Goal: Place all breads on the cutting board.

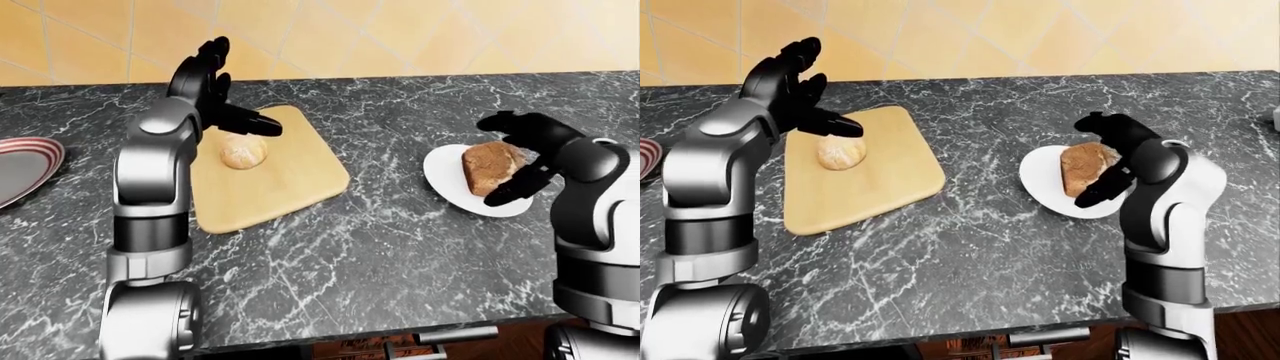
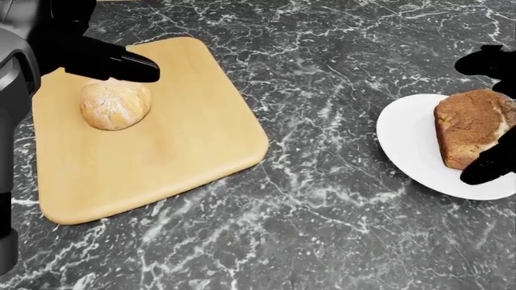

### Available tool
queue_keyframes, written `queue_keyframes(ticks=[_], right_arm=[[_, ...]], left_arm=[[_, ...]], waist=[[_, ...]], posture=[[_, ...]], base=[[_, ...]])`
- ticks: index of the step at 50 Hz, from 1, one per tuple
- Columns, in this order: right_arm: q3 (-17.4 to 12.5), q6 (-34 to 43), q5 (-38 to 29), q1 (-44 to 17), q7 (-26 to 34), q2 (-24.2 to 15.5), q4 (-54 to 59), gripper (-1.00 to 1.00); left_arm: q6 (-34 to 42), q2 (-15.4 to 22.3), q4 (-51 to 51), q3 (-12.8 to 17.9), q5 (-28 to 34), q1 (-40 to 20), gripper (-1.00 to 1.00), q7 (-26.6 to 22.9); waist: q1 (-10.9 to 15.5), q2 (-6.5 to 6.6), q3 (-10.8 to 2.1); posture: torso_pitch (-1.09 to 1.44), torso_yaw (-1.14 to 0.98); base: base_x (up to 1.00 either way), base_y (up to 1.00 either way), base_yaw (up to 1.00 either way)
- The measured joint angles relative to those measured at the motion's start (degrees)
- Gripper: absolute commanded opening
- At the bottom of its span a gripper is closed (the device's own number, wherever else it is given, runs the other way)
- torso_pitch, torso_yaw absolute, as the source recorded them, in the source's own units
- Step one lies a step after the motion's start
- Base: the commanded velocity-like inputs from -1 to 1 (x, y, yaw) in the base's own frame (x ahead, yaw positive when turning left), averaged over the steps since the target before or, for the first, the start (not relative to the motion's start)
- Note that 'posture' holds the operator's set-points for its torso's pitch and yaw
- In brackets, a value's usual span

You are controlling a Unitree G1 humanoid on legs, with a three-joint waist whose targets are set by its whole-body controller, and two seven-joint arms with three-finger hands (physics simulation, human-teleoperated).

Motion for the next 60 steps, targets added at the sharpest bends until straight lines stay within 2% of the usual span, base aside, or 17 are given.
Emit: queue_keyframes(ticks=[8, 9, 17, 18, 27, 30, 32, 35, 43, 52, 55, 60], right_arm=[[0.0, -0.2, -0.2, 0.2, -0.1, 0.3, 0.0, 0.51], [-0.1, -0.3, -0.1, 0.3, -0.2, 0.2, 0.0, 0.42], [-0.2, -1.1, -0.6, 0.3, -0.5, -0.1, -0.1, 0.37], [-0.1, -1.4, -0.6, 0.2, -0.7, -0.1, 0.2, 0.29], [0.4, -3.5, -1.1, -0.6, -2.0, -0.5, 2.2, 0.25], [0.6, -4.4, -1.5, -0.9, -2.1, -0.6, 2.7, 0.17], [0.7, -4.7, -1.8, -1.6, -2.0, -0.8, 3.3, 0.17], [0.5, -4.7, -2.2, -2.3, -1.8, -0.9, 3.2, 0.01], [1.2, -4.3, -2.4, -5.3, -1.6, -1.1, 5.4, 0.02], [1.6, -3.8, -2.4, -9.9, -0.5, -2.6, 6.6, -0.07], [2.0, -3.8, -2.5, -11.7, -0.1, -3.0, 7.9, -0.20], [2.9, -3.4, -3.1, -15.3, 0.5, -2.6, 9.5, -0.22]], left_arm=[[0.0, 0.0, -0.1, 0.1, -0.1, 0.0, 1.00, 0.1], [0.0, 0.0, -0.3, 0.0, -0.1, 0.2, 1.00, 0.1], [0.0, -0.3, -0.3, -0.1, -0.2, 0.4, 1.00, 0.2], [0.0, -0.3, -0.2, -0.1, -0.2, 0.3, 1.00, 0.2], [0.1, -0.3, -0.3, -0.1, -0.3, 0.2, 1.00, 0.4], [0.0, -0.3, -0.2, 0.0, -0.3, 0.1, 1.00, 0.5], [-0.1, -0.4, -0.3, 0.0, -0.4, 0.2, 1.00, 0.5], [0.0, -0.5, -0.5, -0.1, -0.5, 0.4, 1.00, 0.5], [0.1, -0.4, -0.6, -0.1, -0.5, 0.5, 1.00, 0.5], [0.2, -0.7, -0.8, -0.2, -0.5, 0.7, 1.00, 0.6], [0.6, -0.4, -1.0, -0.1, -0.6, 0.4, 1.00, 0.6], [0.9, -0.2, -0.8, 0.1, -0.7, -0.4, 1.00, 0.7]], waist=[[0.1, -0.03, -0.07], [0.1, -0.04, -0.07], [0.0, -0.07, -0.02], [0.0, -0.09, -0.05], [0.1, -0.10, -0.02], [0.0, -0.07, -0.02], [0.0, 0.01, 0.03], [0.1, 0.04, 0.07], [0.0, 0.14, 0.16], [0.0, 0.08, 0.17], [-0.1, 0.12, 0.26], [-0.1, 0.27, 0.35]], posture=[[0.00, 0.00], [0.00, 0.00], [0.00, 0.00], [0.00, 0.00], [0.00, 0.00], [0.00, 0.00], [0.00, 0.00], [0.00, 0.00], [0.00, 0.00], [0.00, 0.00], [0.00, 0.00], [0.00, 0.00]], base=[[0.00, 0.00, 0.00], [0.00, 0.00, 0.00], [0.00, 0.00, 0.00], [0.00, 0.00, 0.00], [0.00, 0.00, 0.00], [0.00, 0.00, 0.00], [0.00, 0.00, 0.00], [0.00, 0.00, 0.00], [0.00, 0.00, 0.00], [0.00, 0.00, 0.00], [0.00, 0.00, 0.00], [0.00, 0.00, 0.00]])
